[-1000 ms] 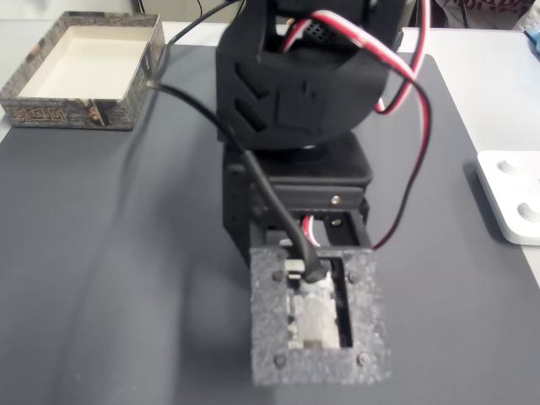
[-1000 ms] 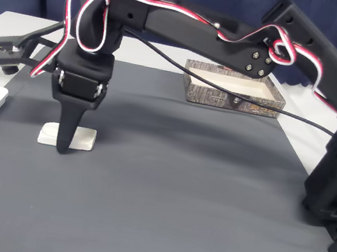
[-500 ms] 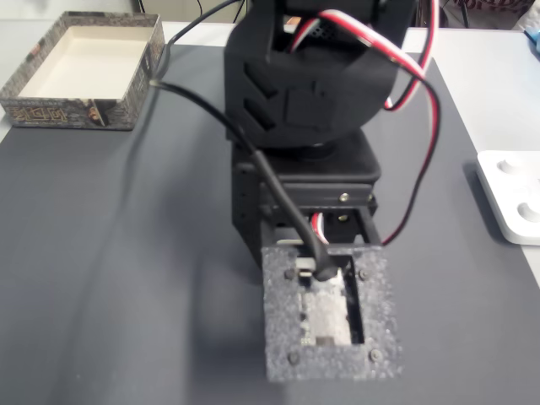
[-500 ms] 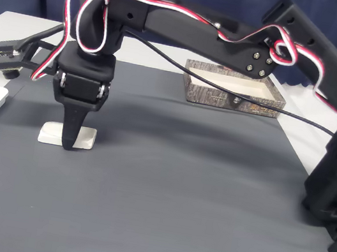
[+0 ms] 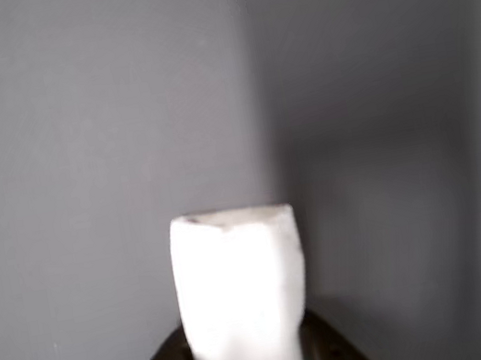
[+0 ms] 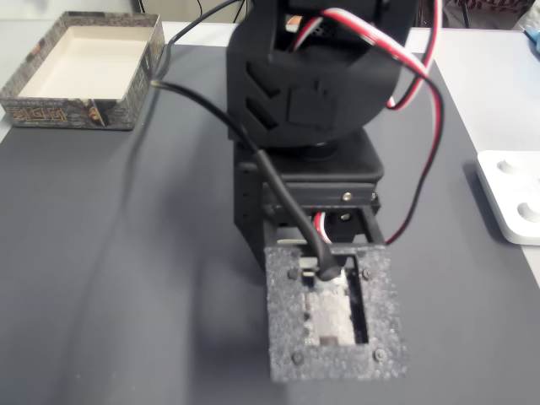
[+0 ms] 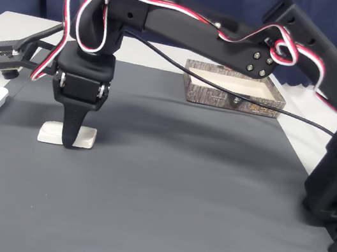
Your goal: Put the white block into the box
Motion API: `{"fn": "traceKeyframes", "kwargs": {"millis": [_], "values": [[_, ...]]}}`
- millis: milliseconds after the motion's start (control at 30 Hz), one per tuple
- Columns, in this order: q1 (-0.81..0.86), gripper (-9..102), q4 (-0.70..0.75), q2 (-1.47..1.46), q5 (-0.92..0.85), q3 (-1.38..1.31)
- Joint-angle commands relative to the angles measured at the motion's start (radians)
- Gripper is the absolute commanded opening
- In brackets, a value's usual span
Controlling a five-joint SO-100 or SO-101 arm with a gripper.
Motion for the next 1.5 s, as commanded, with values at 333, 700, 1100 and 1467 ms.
{"fn": "traceKeyframes", "kwargs": {"millis": [333, 700, 1100, 1467], "values": [[-0.003, -2, 0.011, 0.184, 0.009, 0.107], [0.002, -2, 0.028, 0.365, 0.057, 0.204], [0.034, -2, 0.020, 0.603, 0.080, 0.436], [0.126, -2, -0.034, 0.890, 0.103, 0.741]]}}
